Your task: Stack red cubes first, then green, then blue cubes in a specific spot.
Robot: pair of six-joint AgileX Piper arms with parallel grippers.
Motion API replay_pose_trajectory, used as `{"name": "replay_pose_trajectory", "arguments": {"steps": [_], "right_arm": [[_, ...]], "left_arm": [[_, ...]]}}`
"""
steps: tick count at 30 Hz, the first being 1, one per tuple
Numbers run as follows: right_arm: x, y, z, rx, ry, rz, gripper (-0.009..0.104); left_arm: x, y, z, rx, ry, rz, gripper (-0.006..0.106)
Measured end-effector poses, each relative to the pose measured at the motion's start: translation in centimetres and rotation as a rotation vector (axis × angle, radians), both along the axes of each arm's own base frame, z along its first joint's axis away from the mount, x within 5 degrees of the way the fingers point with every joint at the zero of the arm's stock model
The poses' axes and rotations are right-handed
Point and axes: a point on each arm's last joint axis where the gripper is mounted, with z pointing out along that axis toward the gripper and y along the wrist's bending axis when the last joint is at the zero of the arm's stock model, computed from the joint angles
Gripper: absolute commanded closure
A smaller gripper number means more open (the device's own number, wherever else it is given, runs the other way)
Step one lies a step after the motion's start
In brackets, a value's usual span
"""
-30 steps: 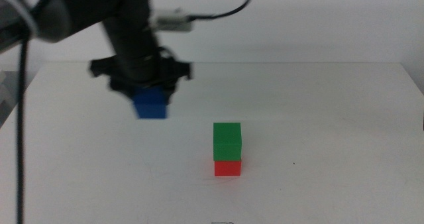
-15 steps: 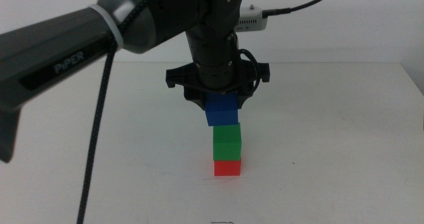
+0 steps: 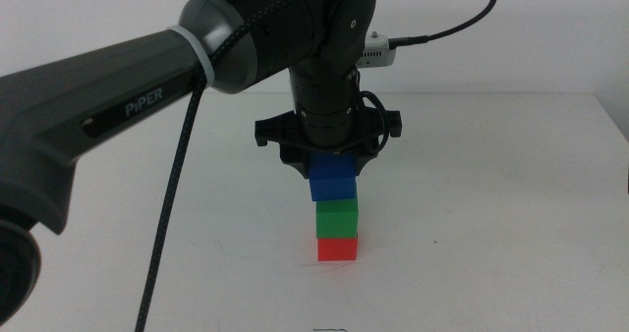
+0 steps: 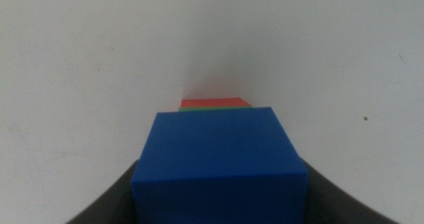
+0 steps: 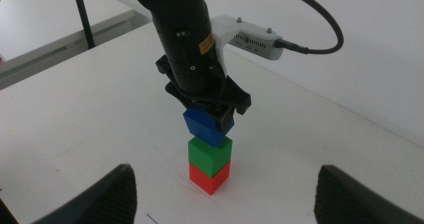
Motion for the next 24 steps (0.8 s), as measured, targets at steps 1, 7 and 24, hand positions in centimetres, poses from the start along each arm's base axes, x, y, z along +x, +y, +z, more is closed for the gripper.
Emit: {"name": "replay_pose_trajectory", "arguments": {"steps": [1,7,24], "right_arm": [[0.0,0.0,0.0,0.0,0.0,0.0,0.005],[0.0,0.0,0.0,0.0,0.0,0.0,0.005],[0.0,0.0,0.0,0.0,0.001,0.0,0.005]], "left_arm": [[0.0,0.0,0.0,0.0,0.001,0.001,0.101],[0.3,-0.3,-1.0,0.013,0.016,0.003,0.101],[0.3,-0.7,-1.3,-0.013,0.039,-0.019,0.098]]}}
